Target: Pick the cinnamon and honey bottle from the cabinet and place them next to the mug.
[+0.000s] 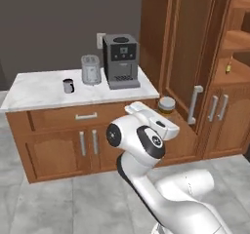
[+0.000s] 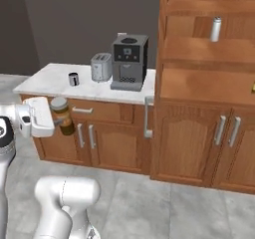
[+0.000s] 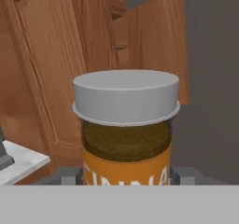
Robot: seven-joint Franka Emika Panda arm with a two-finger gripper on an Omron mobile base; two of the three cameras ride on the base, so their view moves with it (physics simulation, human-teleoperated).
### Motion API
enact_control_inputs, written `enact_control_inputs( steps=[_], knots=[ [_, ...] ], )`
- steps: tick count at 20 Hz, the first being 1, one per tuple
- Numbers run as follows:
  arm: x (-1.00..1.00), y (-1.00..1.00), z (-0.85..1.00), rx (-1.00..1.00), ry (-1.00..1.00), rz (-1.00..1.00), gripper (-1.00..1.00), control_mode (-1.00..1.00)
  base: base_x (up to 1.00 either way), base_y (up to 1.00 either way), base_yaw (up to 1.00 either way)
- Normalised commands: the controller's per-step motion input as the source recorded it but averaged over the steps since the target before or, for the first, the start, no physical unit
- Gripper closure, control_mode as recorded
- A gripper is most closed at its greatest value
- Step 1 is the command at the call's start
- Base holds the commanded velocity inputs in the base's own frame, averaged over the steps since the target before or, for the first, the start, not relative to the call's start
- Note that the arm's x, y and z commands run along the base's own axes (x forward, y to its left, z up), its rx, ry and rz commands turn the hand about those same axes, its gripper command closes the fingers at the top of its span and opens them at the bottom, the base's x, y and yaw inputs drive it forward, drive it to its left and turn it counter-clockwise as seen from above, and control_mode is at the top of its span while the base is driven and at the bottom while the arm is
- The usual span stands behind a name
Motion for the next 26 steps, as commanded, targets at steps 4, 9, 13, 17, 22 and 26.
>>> enact_control_inputs(
  steps=[4, 9, 13, 17, 22, 26],
  knots=[
    [0.0, 0.0, 0.0, 0.0, 0.0, 0.0, 1.0, 1.0, 1.0, 0.79, -0.15],
    [0.0, 0.0, 0.0, 0.0, 0.0, 0.0, 1.0, 1.0, 1.0, 0.82, -0.17],
    [0.0, 0.0, 0.0, 0.0, 0.0, 0.0, 1.0, 1.0, 0.97, 0.75, -0.12],
    [0.0, 0.0, 0.0, 0.0, 0.0, 0.0, 1.0, 1.0, 0.75, 0.55, -0.07],
    [0.0, 0.0, 0.0, 0.0, 0.0, 0.0, 1.0, 1.0, 0.14, 0.13, 0.0],
    [0.0, 0.0, 0.0, 0.0, 0.0, 0.0, 1.0, 1.0, 0.16, 0.06, 0.0]
  ],
)
